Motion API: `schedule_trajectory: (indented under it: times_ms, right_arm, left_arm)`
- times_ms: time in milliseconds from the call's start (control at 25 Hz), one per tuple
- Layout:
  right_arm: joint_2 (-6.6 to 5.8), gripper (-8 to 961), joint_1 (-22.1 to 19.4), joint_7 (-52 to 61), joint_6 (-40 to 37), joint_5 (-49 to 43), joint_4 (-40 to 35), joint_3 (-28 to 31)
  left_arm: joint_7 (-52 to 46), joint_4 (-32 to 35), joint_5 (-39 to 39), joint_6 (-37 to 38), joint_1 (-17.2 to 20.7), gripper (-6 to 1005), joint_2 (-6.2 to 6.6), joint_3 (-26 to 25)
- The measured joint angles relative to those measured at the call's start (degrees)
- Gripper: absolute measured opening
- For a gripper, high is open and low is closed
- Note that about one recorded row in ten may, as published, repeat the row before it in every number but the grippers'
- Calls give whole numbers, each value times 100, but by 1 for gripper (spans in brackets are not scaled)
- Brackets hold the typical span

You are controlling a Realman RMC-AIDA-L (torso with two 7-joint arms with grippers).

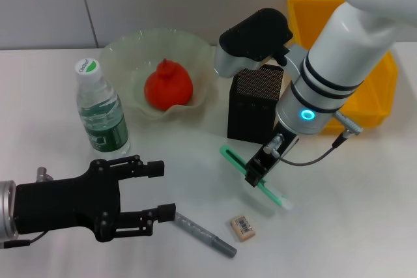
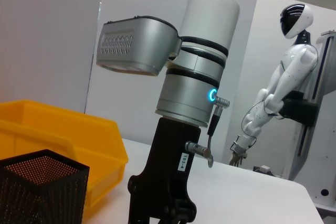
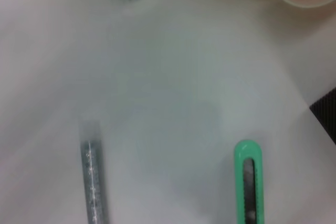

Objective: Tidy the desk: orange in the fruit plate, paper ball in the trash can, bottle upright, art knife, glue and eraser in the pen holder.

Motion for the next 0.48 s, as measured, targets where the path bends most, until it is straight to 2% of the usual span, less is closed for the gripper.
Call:
schedule_trajectory:
  times_ms: [320,440,480]
  right_arm:
    - [3,166,27,-107,-230,-106,-130,60]
    - [1,166,-25,-297,-288,-107,-231,313]
    - [0,166,-83,-558,-361,-103,-317,631]
  left_arm:
    - [9,0,0,-2,-29,770,8,0]
    - [20,0,0,-3,-32,770,8,0]
    - [20,0,0,-2,-34,770,9,0]
